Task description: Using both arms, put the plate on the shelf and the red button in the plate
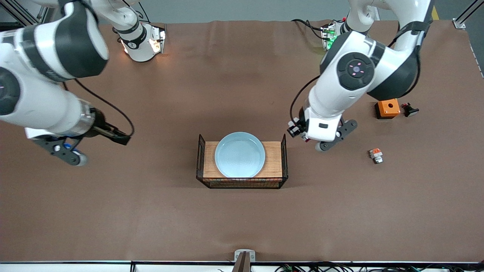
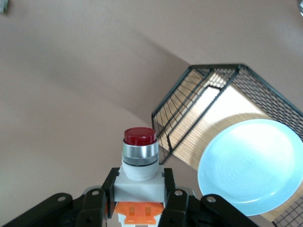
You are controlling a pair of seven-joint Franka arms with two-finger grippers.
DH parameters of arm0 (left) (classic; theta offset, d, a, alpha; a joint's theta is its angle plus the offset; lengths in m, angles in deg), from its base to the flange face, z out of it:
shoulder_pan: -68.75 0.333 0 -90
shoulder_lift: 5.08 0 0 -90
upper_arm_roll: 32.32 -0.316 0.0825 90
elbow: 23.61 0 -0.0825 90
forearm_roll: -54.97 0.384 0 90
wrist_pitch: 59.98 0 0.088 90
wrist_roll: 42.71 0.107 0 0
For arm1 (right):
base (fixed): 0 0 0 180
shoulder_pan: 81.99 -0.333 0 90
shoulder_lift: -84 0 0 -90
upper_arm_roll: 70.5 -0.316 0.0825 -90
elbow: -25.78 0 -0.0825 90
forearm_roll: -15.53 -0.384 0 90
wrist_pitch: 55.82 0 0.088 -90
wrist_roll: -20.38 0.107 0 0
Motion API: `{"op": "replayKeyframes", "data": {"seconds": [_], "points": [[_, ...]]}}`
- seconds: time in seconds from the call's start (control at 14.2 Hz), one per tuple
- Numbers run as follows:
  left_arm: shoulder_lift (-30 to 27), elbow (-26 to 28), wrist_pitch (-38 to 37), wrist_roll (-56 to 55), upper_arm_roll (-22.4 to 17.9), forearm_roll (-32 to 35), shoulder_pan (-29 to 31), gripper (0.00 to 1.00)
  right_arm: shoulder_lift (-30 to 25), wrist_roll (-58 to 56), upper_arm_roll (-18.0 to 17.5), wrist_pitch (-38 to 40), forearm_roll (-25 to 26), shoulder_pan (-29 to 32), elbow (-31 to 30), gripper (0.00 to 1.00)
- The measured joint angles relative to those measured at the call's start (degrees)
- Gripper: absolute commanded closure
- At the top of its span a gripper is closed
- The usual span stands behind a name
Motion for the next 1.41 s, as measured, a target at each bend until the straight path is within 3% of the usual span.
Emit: {"op": "replayKeyframes", "data": {"seconds": [0.35,0.56,0.92,1.13,1.41], "points": [[2.1,-0.9,1.8,-17.1,0.0,0.0,-4.9,0.67,-0.3,-21.7,0.1,0.3,0.0,9.7,0.0,0.0],[4.0,-1.8,8.0,-28.9,0.0,0.0,-6.4,0.67,-0.3,-30.0,0.2,0.3,0.0,13.9,-0.1,0.0],[10.0,-5.1,18.3,-46.4,0.0,0.0,-9.2,0.66,-0.6,-31.1,-0.1,1.0,1.1,14.6,-0.1,0.0],[13.3,-6.6,23.4,-51.3,-0.2,0.0,-10.0,0.66,-0.9,-31.1,0.0,1.6,1.2,14.9,-1.0,0.0],[16.2,-7.2,28.5,-52.2,-0.3,0.0,-10.1,0.66,-5.5,-31.2,0.0,-1.7,1.2,15.2,-9.0,0.0]]}}
